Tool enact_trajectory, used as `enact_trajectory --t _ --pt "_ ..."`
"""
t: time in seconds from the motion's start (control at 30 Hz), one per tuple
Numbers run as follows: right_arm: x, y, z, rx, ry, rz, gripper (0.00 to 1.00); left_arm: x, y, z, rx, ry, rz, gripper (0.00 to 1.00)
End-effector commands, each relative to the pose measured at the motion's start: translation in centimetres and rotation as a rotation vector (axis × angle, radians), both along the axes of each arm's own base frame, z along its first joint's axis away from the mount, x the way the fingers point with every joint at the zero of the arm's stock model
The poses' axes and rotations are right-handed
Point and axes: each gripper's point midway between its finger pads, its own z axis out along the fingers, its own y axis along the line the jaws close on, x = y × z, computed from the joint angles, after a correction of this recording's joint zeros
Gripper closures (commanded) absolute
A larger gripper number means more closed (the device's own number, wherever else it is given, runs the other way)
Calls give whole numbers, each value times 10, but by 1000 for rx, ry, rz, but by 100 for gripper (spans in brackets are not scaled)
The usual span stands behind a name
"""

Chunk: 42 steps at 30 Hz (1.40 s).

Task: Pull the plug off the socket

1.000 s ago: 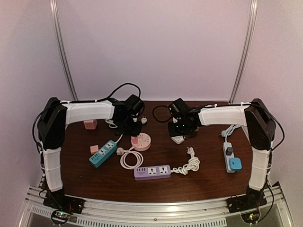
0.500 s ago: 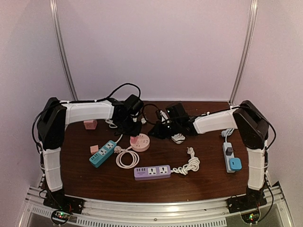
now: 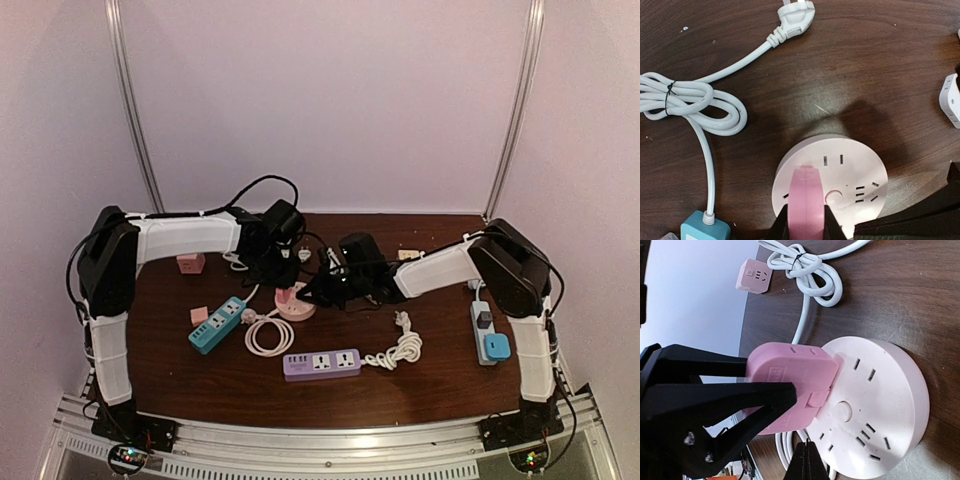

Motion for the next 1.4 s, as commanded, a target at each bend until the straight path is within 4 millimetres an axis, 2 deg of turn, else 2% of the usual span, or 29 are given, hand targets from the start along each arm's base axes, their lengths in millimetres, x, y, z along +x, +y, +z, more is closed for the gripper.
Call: enact_trajectory --t 0.0,0.2,0.5,0.8,0.9,1.03,1.17,1.37 --pt "0 -6 -27 -57 47 -56 100 6 -5 33 -35 -83 -5 86" --pt "3 -19 -51 -166 77 -113 100 8 -8 42 -43 -106 -7 87" --pt "1 -30 -84 -305 127 -165 100 9 -22 68 -64 -187 -48 90" --pt "-1 -36 -103 -395 147 -206 100 6 -26 86 -119 -260 -58 92" --pt "-1 -38 -108 -413 157 -221 100 2 -31 84 -172 -255 -67 90" --pt "1 -35 -94 -359 136 -228 100 -4 -34 69 -203 -212 -56 91" --pt "3 -32 -57 -276 61 -222 100 -7 -31 59 -201 -184 -43 91" --pt "7 -43 -1 -233 -50 -254 100 -3 -26 57 -268 -133 -17 91"
